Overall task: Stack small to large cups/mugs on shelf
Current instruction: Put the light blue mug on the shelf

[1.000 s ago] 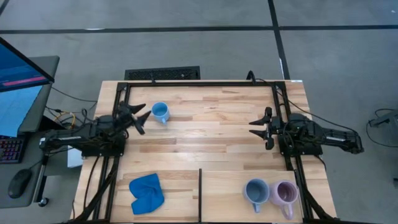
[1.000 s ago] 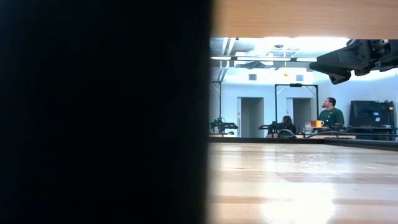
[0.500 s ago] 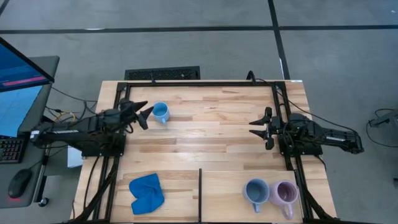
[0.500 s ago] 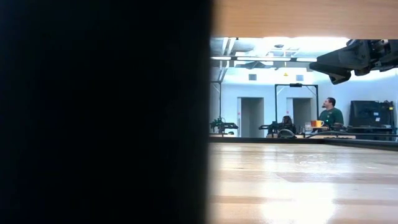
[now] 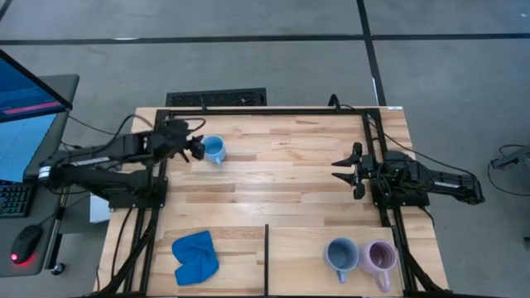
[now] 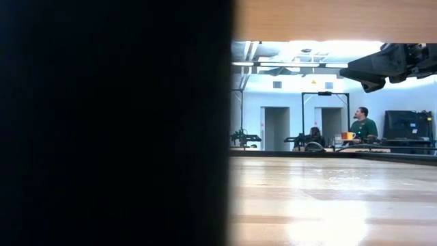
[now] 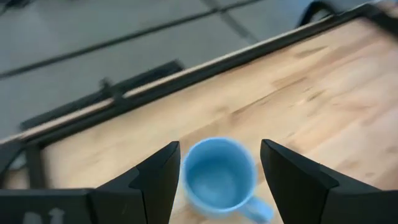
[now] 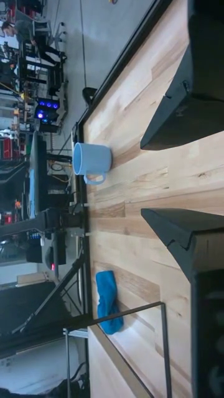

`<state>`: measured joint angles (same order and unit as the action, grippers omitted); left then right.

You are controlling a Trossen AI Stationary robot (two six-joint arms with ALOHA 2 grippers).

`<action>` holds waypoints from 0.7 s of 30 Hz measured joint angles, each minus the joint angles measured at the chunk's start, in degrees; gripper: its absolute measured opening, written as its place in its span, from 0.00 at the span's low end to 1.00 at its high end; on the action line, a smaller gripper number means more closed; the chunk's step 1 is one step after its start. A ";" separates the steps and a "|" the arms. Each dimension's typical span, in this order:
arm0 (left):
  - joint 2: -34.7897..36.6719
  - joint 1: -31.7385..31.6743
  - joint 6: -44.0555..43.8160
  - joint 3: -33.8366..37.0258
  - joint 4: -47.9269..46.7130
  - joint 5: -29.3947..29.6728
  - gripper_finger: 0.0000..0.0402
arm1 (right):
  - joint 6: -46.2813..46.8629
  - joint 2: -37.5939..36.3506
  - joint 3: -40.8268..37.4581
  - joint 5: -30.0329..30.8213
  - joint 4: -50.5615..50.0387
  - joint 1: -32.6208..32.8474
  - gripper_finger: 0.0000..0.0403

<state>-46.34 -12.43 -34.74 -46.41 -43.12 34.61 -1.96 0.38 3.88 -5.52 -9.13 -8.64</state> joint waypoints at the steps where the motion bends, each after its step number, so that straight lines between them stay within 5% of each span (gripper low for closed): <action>1: -1.38 -1.08 -0.87 -1.50 -2.46 -0.59 0.53 | 0.00 0.00 0.00 0.00 0.00 0.00 0.45; 10: -12.51 -10.14 8.01 -6.40 -6.09 -10.57 0.53 | 0.02 0.00 0.00 0.00 0.00 0.00 0.45; 21: -26.79 -17.63 19.56 -6.43 -4.00 -13.81 0.53 | 0.51 0.00 0.00 0.00 0.00 0.00 0.45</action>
<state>-73.13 -30.06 -15.18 -52.84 -47.12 20.80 -1.45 0.38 3.88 -5.52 -9.13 -8.64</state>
